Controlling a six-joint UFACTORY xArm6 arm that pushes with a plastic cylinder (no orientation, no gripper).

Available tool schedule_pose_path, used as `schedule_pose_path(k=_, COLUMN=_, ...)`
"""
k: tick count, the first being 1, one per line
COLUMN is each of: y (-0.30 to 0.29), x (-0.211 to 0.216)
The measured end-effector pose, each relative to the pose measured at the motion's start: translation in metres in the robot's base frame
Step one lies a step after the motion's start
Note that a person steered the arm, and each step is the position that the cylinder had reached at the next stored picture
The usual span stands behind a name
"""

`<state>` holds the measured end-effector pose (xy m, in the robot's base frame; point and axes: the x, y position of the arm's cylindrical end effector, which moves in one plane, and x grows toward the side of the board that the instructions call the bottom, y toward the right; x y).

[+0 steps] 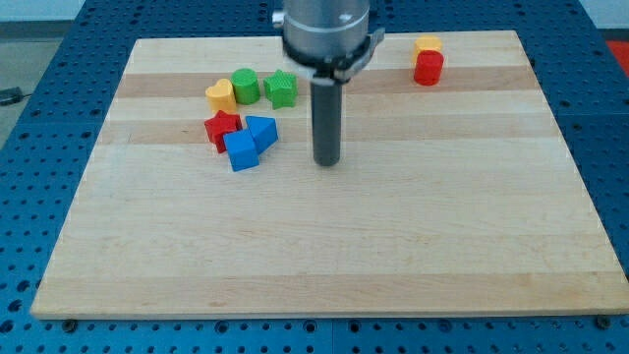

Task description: Adjust the red star vertically above the blue cube

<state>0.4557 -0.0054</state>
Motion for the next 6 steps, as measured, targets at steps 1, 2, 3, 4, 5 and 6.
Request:
schedule_pose_path(k=1, y=-0.03, x=0.037)
schedule_pose_path(k=2, y=-0.115, x=0.032)
schedule_pose_path(k=3, y=-0.183, x=-0.007)
schedule_pose_path(k=4, y=-0.186, x=-0.022)
schedule_pose_path(k=5, y=-0.158, x=-0.024)
schedule_pose_path(k=6, y=-0.143, x=-0.028)
